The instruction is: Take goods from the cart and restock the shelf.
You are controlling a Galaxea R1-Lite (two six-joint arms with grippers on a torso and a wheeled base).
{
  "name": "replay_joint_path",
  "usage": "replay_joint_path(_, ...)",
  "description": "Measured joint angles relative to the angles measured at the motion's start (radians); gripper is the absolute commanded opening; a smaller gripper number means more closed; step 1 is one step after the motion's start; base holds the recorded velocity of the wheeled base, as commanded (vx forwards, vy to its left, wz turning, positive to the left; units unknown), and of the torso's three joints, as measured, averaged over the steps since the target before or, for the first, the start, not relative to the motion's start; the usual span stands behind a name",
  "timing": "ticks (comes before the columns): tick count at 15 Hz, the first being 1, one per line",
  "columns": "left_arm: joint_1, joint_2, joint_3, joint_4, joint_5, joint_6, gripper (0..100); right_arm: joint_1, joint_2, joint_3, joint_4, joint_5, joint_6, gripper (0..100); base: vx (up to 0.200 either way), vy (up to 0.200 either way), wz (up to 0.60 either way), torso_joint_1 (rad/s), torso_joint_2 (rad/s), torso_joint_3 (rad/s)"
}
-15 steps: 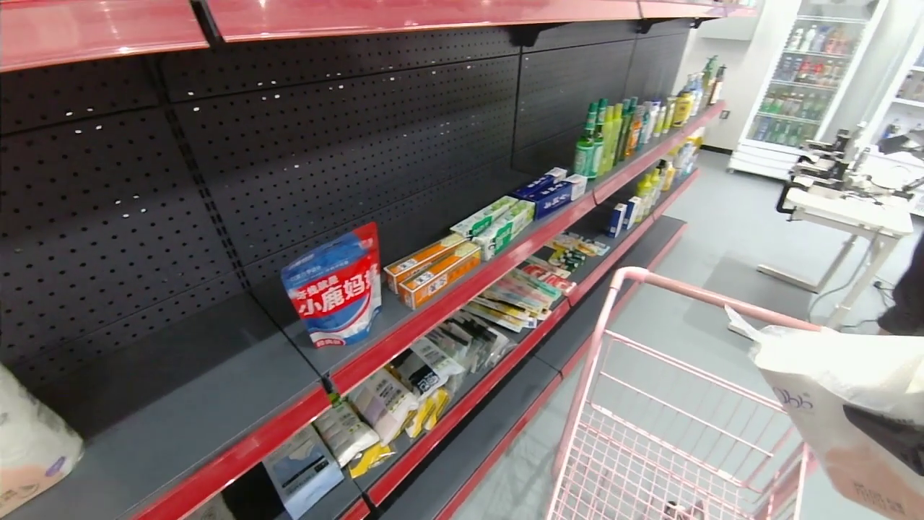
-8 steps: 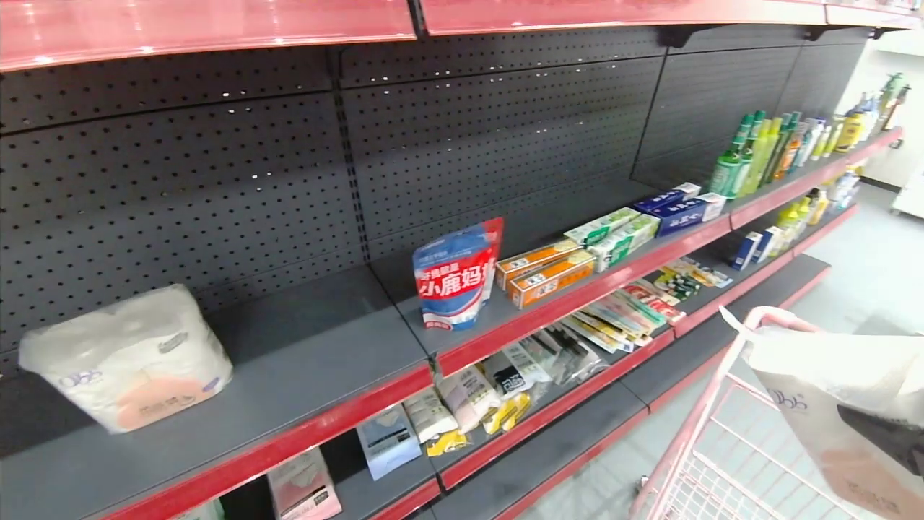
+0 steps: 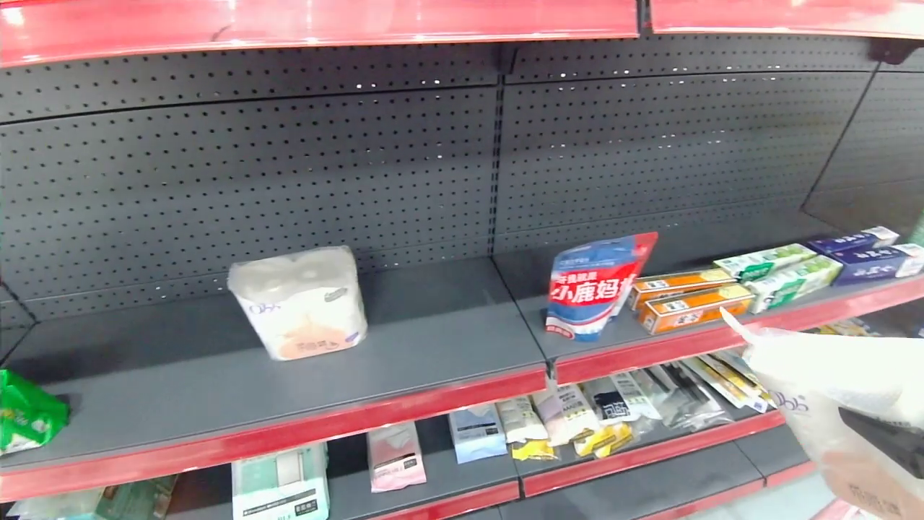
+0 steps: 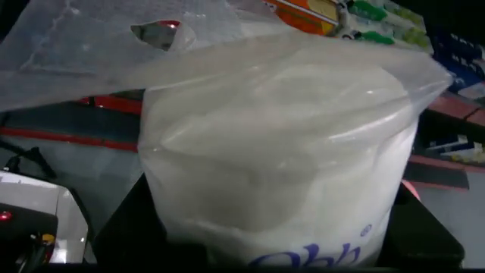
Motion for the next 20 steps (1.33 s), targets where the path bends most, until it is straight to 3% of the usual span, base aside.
replay_joint_path(3, 0.0, 0.0, 0.0, 0.0, 0.0, 0.0, 100, 0.0, -0.011, 0.006, 0.001, -0.001, -0.003, 0, 0.0, 0.0, 0.6, 0.002, 0.0, 0.004)
replay_joint_path(7, 0.0, 0.0, 0.0, -0.001, 0.0, 0.0, 100, -0.005, -0.041, 0.03, 0.004, 0.004, 0.0, 0, 0.0, 0.0, 0.0, 0.0, 0.0, 0.0)
replay_joint_path(10, 0.0, 0.0, 0.0, 0.0, 0.0, 0.001, 100, -0.007, -0.097, 0.075, 0.005, 0.099, 0.015, 0, 0.0, 0.0, 0.0, 0.0, 0.0, 0.0)
replay_joint_path(12, 0.0, 0.001, 0.0, -0.001, 0.0, 0.002, 100, -0.005, -0.133, 0.091, 0.0, 0.212, 0.097, 0, 0.0, 0.0, 0.0, 0.0, 0.0, 0.0)
replay_joint_path(17, -0.024, 0.048, -0.02, 0.0, -0.033, 0.041, 100, -0.001, -0.237, 0.105, -0.003, 0.246, 0.192, 0, 0.0, 0.0, 0.0, 0.0, 0.0, 0.0)
replay_joint_path(18, -0.026, 0.066, -0.055, 0.005, -0.041, 0.037, 100, -0.001, -0.273, 0.111, -0.003, 0.249, 0.21, 0, 0.0, 0.0, 0.0, 0.0, 0.0, 0.0)
replay_joint_path(20, -0.027, 0.165, -0.17, 0.004, -0.051, -0.009, 100, -0.002, -0.363, 0.13, 0.001, 0.24, 0.267, 0, 0.0, 0.0, 0.0, 0.0, 0.0, 0.0)
